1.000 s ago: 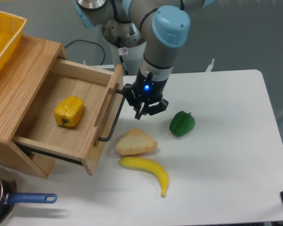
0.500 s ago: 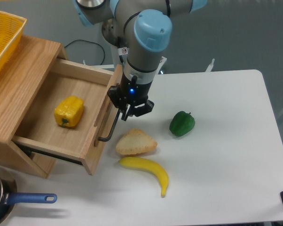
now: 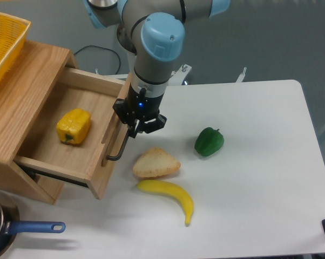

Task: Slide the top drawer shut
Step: 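Push the drawer front with the gripper into the wooden cabinet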

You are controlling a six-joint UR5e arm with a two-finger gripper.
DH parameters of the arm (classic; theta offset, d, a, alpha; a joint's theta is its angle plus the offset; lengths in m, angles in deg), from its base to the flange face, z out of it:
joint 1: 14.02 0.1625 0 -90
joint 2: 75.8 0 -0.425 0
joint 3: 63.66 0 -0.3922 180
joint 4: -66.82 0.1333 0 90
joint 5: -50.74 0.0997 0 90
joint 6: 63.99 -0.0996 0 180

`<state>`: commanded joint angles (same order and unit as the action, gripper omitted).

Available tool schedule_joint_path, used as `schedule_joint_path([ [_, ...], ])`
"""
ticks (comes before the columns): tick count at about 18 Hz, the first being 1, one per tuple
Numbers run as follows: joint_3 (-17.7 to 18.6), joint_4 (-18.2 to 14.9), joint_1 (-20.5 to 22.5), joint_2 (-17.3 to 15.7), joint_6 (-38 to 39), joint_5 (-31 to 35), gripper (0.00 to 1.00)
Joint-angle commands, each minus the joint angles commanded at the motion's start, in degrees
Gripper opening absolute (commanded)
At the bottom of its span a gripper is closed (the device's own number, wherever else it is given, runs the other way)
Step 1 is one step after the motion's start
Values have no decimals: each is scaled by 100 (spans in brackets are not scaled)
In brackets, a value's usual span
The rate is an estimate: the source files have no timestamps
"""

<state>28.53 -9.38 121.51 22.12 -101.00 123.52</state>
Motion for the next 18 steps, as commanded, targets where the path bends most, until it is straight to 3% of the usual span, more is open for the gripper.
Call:
schedule_joint_path([
  [18, 0, 17, -791, -26, 791, -17, 15],
])
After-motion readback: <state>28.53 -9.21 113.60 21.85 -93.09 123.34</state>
